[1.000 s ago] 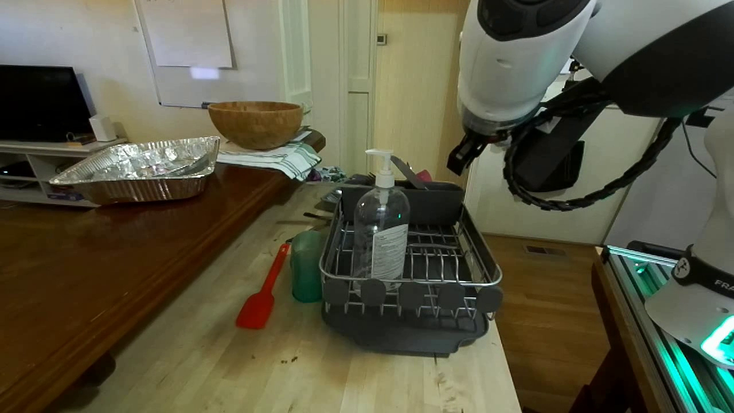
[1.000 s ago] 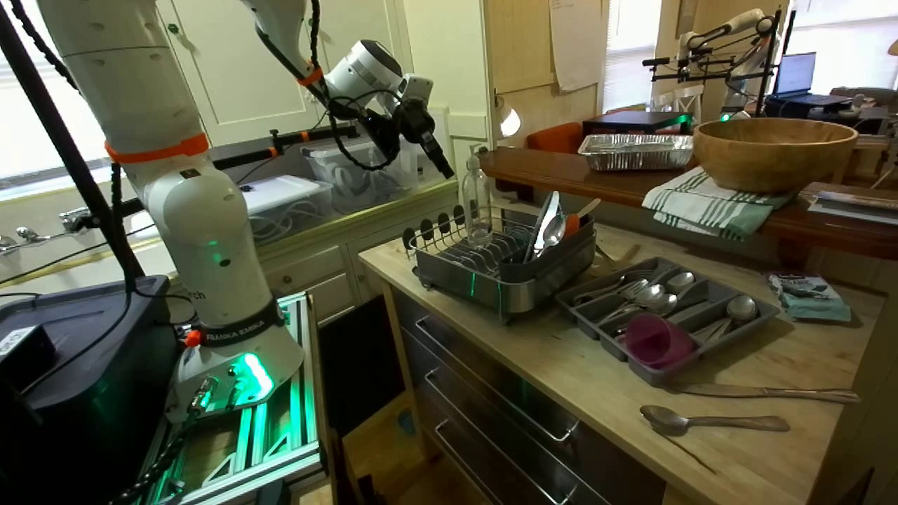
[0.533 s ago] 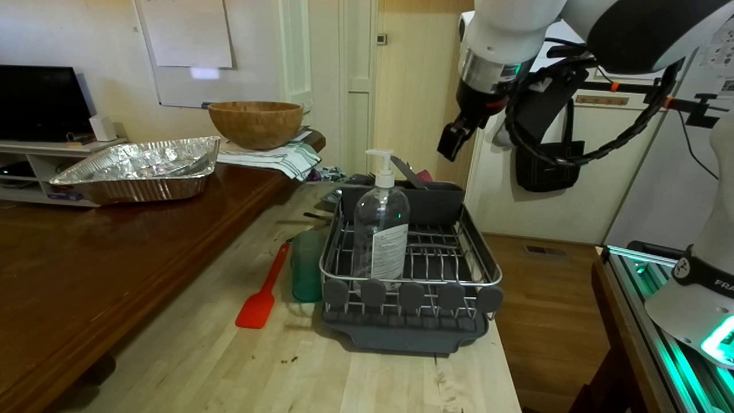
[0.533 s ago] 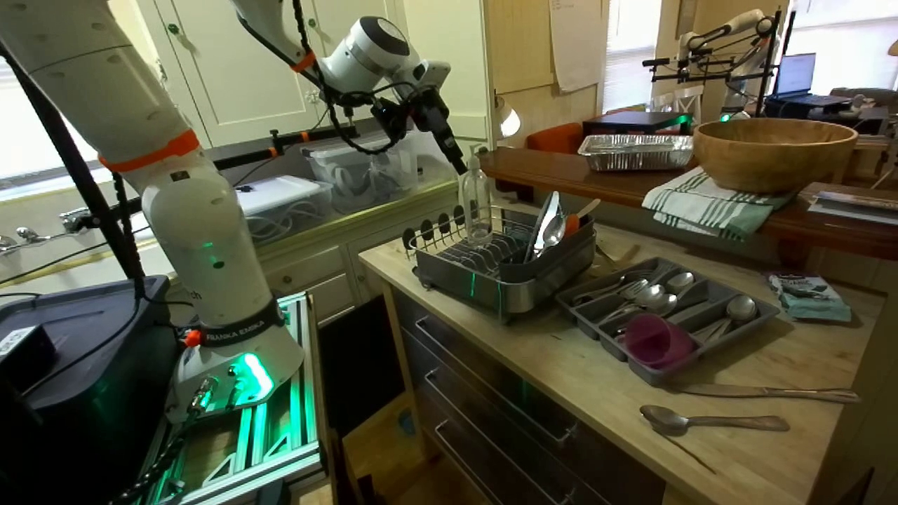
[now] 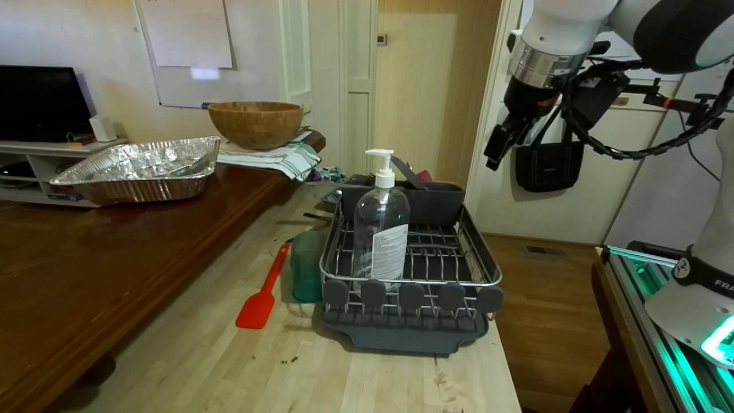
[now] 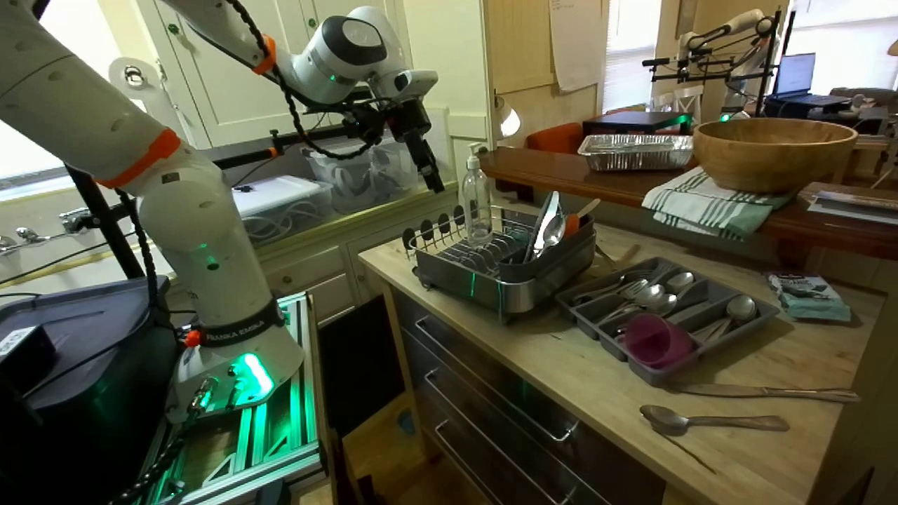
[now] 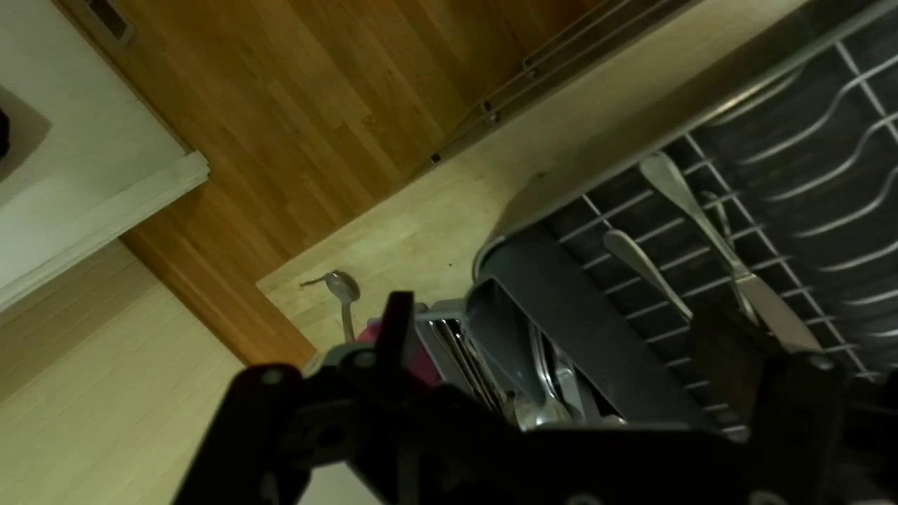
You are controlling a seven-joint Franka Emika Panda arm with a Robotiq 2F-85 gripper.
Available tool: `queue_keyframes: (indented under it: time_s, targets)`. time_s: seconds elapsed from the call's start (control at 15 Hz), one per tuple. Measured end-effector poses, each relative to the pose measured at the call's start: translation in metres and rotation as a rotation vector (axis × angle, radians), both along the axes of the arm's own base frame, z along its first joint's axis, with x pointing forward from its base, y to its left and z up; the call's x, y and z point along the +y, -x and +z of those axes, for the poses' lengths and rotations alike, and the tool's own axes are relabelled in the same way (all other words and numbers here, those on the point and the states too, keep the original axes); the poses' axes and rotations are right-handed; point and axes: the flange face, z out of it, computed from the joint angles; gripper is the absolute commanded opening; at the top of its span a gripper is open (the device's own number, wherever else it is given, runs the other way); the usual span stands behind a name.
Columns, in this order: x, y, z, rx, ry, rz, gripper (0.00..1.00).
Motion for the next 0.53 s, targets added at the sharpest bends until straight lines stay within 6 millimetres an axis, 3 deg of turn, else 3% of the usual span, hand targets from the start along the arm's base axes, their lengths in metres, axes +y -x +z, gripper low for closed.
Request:
queue_keyframes:
  time_s: [0.2,0.53]
  targets:
    - [-0.027,0.017,-0.009,0.0,-0.019,-0.104,1.0]
    - [-0.021,0.018,-0.009,-0.002,-0.003,-0.092,1.0]
